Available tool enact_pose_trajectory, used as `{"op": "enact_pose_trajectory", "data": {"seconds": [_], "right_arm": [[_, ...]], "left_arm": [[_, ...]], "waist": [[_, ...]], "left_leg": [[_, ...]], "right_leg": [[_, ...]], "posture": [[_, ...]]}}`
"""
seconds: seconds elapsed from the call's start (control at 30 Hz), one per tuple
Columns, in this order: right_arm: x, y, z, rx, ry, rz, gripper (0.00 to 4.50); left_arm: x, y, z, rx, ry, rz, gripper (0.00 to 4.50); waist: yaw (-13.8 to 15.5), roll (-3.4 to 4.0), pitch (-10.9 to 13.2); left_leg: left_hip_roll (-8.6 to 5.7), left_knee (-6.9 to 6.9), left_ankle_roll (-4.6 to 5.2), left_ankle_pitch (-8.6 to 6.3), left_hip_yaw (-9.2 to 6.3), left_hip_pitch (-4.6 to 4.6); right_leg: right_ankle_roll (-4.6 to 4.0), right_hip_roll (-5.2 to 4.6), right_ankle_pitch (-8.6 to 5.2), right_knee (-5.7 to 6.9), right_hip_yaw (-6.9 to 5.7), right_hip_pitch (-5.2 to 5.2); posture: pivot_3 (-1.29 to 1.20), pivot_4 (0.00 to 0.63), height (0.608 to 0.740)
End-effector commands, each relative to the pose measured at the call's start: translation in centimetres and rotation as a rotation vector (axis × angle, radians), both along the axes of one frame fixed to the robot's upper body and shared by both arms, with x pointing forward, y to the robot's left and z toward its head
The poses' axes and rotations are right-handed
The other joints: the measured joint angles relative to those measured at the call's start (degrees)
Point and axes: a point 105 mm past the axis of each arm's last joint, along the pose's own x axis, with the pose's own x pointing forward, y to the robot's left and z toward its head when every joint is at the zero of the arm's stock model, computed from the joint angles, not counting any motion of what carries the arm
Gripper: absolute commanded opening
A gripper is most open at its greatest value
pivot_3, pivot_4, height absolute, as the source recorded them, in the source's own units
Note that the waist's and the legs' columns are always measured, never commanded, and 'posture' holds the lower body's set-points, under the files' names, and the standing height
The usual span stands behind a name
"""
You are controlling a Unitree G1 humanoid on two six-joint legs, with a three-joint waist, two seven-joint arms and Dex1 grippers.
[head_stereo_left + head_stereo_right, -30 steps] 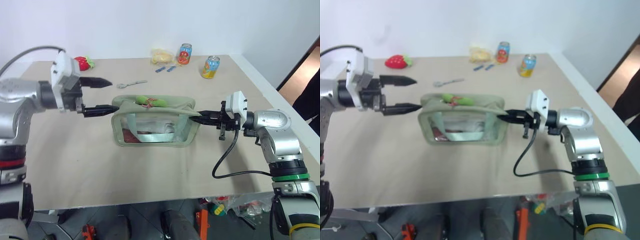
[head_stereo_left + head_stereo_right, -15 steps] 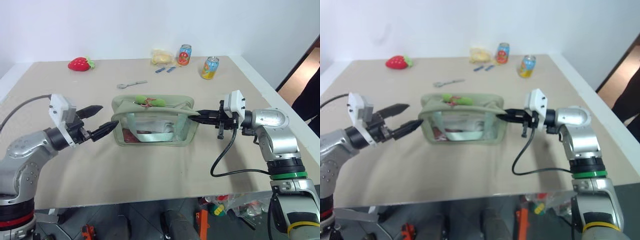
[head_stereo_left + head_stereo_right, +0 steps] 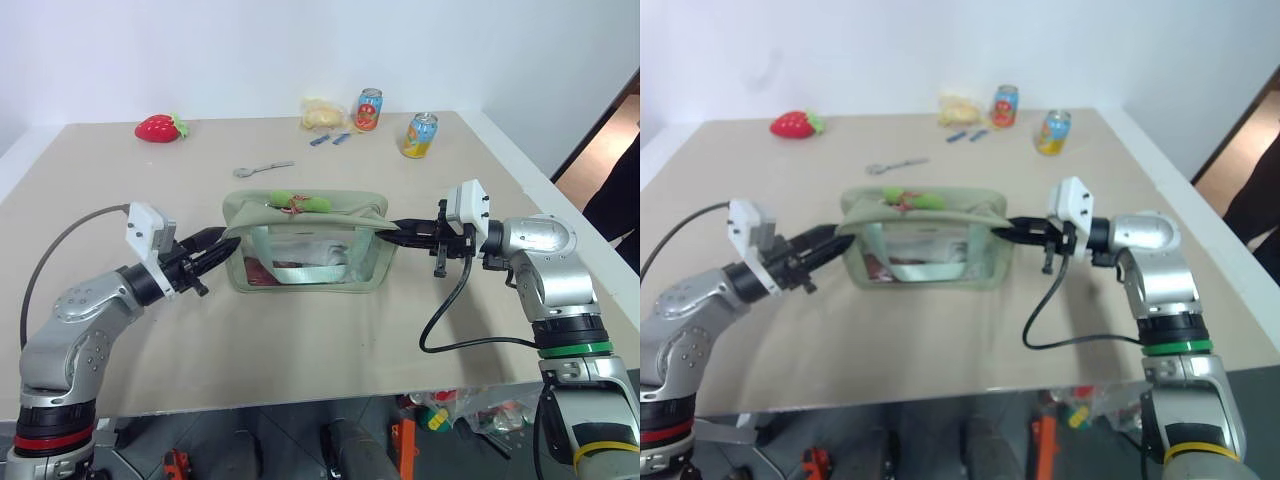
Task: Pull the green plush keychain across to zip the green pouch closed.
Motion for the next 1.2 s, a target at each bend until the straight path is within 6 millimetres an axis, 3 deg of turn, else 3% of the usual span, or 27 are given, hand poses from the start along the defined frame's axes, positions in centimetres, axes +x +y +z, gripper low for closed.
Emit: {"op": "enact_pose_trajectory", "data": {"seconds": [0.03,0.33,0.43,0.57,0.7,0.97,1.2], "right_arm": [[-0.6,0.1,0.9,0.011,0.015,0.015,0.35],[-1.5,-0.2,2.5,0.019,0.047,0.004,3.61],[-2.3,-0.2,5.2,0.095,0.132,0.011,4.46],[-3.9,1.8,8.8,0.185,0.185,0.109,4.46],[-2.2,4.9,10.1,0.246,0.123,0.11,4.46],[0.0,8.4,8.4,0.196,0.148,0.139,4.46],[0.4,9.1,5.9,0.106,0.199,0.168,4.46]], "left_arm": [[0.0,0.0,1.3,-0.003,-0.055,-0.01,0.01],[0.2,-0.4,0.9,0.001,-0.041,-0.037,0.0],[0.2,-0.6,0.8,0.008,-0.037,-0.049,0.0],[0.2,-1.0,0.7,0.007,-0.033,-0.059,0.0],[0.0,-1.5,0.4,0.007,-0.024,-0.076,0.0],[-0.2,-1.7,0.1,0.001,-0.018,-0.071,0.0],[-0.3,-1.7,-0.1,0.013,-0.02,-0.058,0.0]], "waist": [[0.0,0.0,0.0],[0.1,0.0,0.0],[0.2,0.01,0.0],[0.1,0.02,0.0],[0.2,-0.04,0.0],[0.8,-0.04,0.0],[0.8,-0.03,0.0]], "left_leg": [[0.0,0.0,0.0,0.0,0.0,0.0],[-0.02,0.0,0.0,0.0,-0.01,-0.06],[-0.02,-0.01,0.0,0.0,0.0,-0.09],[-0.02,-0.01,0.0,0.0,0.01,-0.11],[0.0,-0.01,0.0,0.0,-0.08,-0.09],[-0.04,-0.01,0.0,-0.01,-0.05,-0.31],[-0.03,-0.11,0.0,-0.03,-0.08,-0.3]], "right_leg": [[0.0,0.0,0.0,0.0,0.0,0.0],[-0.01,-0.01,-0.01,-0.02,0.0,-0.03],[-0.02,-0.02,-0.02,-0.02,0.0,-0.05],[-0.02,-0.01,-0.02,-0.02,0.03,-0.1],[-0.06,0.0,-0.04,-0.03,-0.08,-0.06],[0.0,-0.05,-0.08,-0.09,-0.03,-0.11],[0.11,-0.04,-0.09,-0.08,-0.07,-0.13]], "posture": [[0.0,0.15,0.74],[0.0,0.15,0.74],[0.0,0.15,0.74],[0.0,0.15,0.74],[0.0,0.15,0.74],[0.0,0.15,0.74],[0.0,0.15,0.74]]}}
